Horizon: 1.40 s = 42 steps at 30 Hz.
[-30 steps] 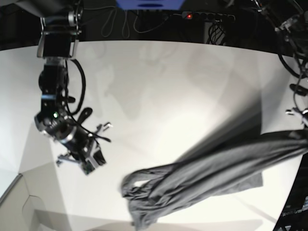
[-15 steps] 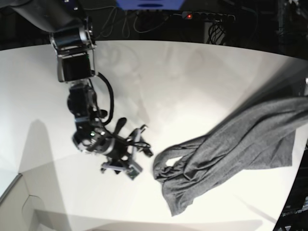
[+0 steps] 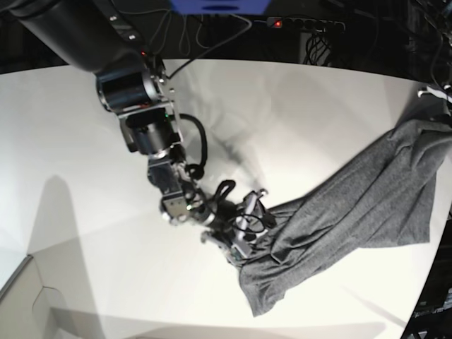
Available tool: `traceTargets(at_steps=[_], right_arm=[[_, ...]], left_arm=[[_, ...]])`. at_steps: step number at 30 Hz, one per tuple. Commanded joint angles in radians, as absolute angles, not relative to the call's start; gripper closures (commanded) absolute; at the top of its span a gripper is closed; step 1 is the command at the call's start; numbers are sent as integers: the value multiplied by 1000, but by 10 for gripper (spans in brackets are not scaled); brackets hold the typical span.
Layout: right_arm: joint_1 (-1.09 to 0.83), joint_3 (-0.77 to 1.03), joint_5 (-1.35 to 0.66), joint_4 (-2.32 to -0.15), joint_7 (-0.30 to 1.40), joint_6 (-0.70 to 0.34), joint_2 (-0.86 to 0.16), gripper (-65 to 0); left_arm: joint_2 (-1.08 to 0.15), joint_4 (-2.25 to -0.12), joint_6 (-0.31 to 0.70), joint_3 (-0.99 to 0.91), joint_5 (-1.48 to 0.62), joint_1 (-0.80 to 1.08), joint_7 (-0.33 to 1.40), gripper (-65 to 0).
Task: Layout the t-shirt on the table in an organized manner, then fold the t-shirt properly
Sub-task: 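Lower the shirt and drag a fold with the right gripper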
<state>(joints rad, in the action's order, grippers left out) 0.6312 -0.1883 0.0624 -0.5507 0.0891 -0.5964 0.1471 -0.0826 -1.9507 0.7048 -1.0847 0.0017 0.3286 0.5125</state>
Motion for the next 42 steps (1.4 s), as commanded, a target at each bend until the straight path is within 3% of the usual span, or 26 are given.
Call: traceTargets(at_steps=[1,4,9,19,25,32,35,40,42], right_arm=[[682,-188,45,-516,18,-556,151,-354],[702,-189,45,-404,-107,-466,157,-355],[707,-191,47,-321,-173,-461,157,-355],[705,-213,61,-280,-12,-460,156,-350],[668,-303,203,-280,42,-460,120,-348],[648,-297,248,-289,39,-460,101,-230],[631,-295,248,-421,56,-458,99,-254],[498,-328,266,-789,105,-423,74,-356],[489,-392,318,-840,102,-423,74,-380]], left_arm=[[-99,-1969,694,-1093,-7,332,486,0],[-102,-1965,694,-1093,-7,334,484,0],[-104,-1965,696,-1093,-7,338,484,0],[-104,-1966,696,-1092,-7,338,483,0],[-104,-1966,696,-1092,-12,338,483,0],[-104,-1966,696,-1087,-13,335,483,0],[-104,-1968,696,-1087,-13,335,483,0],[-104,-1968,696,-1090,-13,335,483,0],[-104,-1968,696,-1090,-13,334,483,0]])
